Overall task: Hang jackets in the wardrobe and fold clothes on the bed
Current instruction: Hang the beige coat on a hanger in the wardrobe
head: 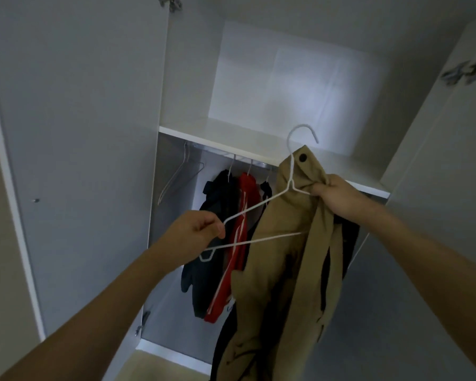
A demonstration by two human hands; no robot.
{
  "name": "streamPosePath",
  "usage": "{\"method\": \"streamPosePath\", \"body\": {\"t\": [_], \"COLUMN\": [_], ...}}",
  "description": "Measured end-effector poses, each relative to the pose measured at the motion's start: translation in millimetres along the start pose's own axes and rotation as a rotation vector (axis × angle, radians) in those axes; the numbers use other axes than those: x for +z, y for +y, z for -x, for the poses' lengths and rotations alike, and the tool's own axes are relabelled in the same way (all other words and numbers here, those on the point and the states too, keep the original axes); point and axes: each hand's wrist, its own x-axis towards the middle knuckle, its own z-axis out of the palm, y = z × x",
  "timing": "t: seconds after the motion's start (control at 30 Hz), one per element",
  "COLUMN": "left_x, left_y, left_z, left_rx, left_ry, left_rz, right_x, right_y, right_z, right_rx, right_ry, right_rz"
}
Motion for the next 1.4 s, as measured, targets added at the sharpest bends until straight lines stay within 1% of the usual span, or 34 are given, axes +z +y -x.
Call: {"method": "streamPosePath", "body": {"t": [0.07, 0.1, 0.13, 0.2, 0.23, 0.27, 0.3, 0.33, 0.4, 0.43, 0.5, 0.57, 0.67, 0.7, 0.8, 0.87, 1.0, 1.13, 1.2, 1.27, 1.3, 1.33, 1.37, 1.4], "left_x": [5, 10, 15, 34, 47, 60, 76, 92, 122, 134, 146, 153, 162, 164, 167, 164, 151, 142, 139, 141, 145, 151, 158, 164], "left_y": [-11, -17, -19, -25, -27, -24, -23, -21, -24, -26, -31, -36, -43, -44, -47, -49, -46, -35, -33, -34, -36, -38, -44, -49], "left_z": [-7, -12, -15, -17, -14, -8, -2, 7, 22, 28, 35, 36, 34, 33, 32, 30, 16, 6, 2, 1, 1, 1, 2, 4], "left_rx": [-0.029, -0.025, -0.025, -0.037, -0.059, -0.109, -0.154, -0.202, -0.296, -0.328, -0.353, -0.357, -0.407, -0.421, -0.438, -0.406, -0.331, -0.254, -0.209, -0.191, -0.227, -0.299, -0.394, -0.501], "left_ry": [-0.035, -0.003, 0.079, 0.349, 0.48, 0.588, 0.649, 0.647, 0.546, 0.504, 0.439, 0.371, 0.298, 0.283, 0.315, 0.337, 0.379, 0.395, 0.362, 0.285, 0.239, 0.188, 0.124, 0.026], "left_rz": [-0.078, -0.119, -0.209, -0.36, -0.323, -0.194, -0.026, 0.139, 0.435, 0.553, 0.698, 0.705, 0.589, 0.582, 0.622, 0.598, 0.479, 0.446, 0.459, 0.596, 0.663, 0.692, 0.676, 0.615], "right_x": [4, 5, 6, 6, 6, 6, 6, 6, 6, 7, 7, 6, 9, 10, 14, 15, 12, 12, 11, 9, 9, 10, 10, 11], "right_y": [5, 7, 9, 9, 8, 7, 7, 8, 14, 18, 28, 36, 45, 47, 53, 58, 64, 72, 72, 72, 71, 71, 71, 71], "right_z": [3, 4, 4, 3, 2, 1, 0, -1, -1, -1, 1, 3, 5, 7, 13, 15, 20, 26, 28, 27, 26, 25, 25, 25], "right_rx": [-0.024, -0.046, -0.067, -0.077, -0.06, -0.042, -0.026, -0.009, 0.012, 0.008, 0.0, 0.009, 0.034, 0.039, 0.057, 0.066, 0.026, 0.055, 0.074, 0.103, 0.112, 0.11, 0.101, 0.09], "right_ry": [-0.004, 0.009, 0.033, 0.074, 0.094, 0.123, 0.161, 0.196, 0.222, 0.222, 0.237, 0.243, 0.171, 0.149, 0.144, 0.154, 0.163, 0.191, 0.206, 0.245, 0.257, 0.264, 0.271, 0.283], "right_rz": [0.039, 0.069, 0.095, 0.105, 0.101, 0.112, 0.14, 0.185, 0.313, 0.377, 0.434, 0.438, 0.474, 0.493, 0.513, 0.499, 0.414, 0.32, 0.32, 0.291, 0.263, 0.23, 0.193, 0.152]}}
